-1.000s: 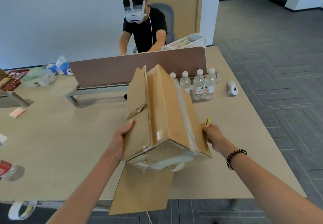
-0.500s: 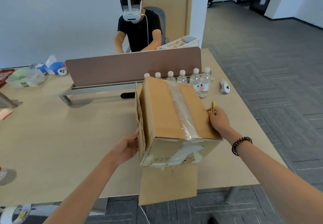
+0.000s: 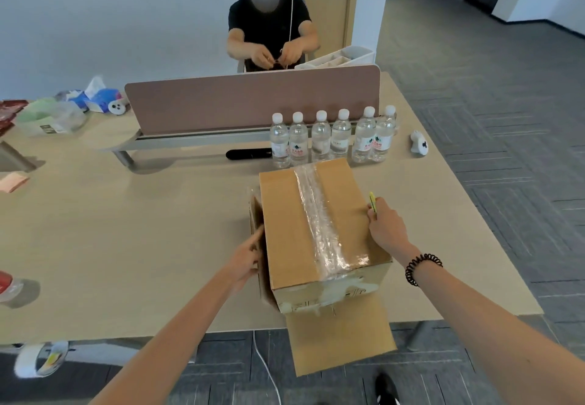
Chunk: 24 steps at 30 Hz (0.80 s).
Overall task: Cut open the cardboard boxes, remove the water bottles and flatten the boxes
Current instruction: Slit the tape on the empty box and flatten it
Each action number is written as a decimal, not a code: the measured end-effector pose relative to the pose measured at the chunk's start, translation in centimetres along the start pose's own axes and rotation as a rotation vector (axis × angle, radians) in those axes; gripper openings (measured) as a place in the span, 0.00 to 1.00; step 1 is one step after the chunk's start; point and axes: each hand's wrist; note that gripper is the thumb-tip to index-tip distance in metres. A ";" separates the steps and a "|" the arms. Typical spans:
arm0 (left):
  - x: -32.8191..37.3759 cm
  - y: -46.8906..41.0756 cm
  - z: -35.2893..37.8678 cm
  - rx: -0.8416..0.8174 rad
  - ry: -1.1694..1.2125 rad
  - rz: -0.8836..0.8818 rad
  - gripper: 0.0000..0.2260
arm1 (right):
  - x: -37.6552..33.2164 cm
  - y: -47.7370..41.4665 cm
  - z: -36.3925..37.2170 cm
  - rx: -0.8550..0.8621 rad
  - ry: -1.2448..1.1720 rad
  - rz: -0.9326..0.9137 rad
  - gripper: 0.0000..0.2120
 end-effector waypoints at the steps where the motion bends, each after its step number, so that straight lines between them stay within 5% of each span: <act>1: -0.1 -0.2 -0.2 -0.007 -0.052 -0.011 0.33 | 0.1 0.2 0.5 -0.007 0.019 0.000 0.07; 7: 0.0 -0.5 -0.6 0.093 -0.199 0.017 0.22 | -0.5 0.1 1.0 0.045 0.186 -0.041 0.08; 13: -1.2 -2.4 -1.8 0.211 -0.406 0.094 0.21 | -2.3 0.3 1.6 0.193 0.517 -0.187 0.20; 20: 0.8 -5.6 -1.6 0.250 -0.420 0.236 0.19 | -5.0 -1.7 2.6 0.099 0.188 -0.347 0.22; 24: 2.8 -7.2 -0.6 0.203 -0.415 0.345 0.13 | -6.6 -4.4 3.4 0.010 -0.079 -0.303 0.14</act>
Point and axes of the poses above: each hand's wrist, its own y-axis away from the middle knuckle, its own z-axis out of the palm, x = y × z, and after that the axes turned 3 degrees about z, right-handed
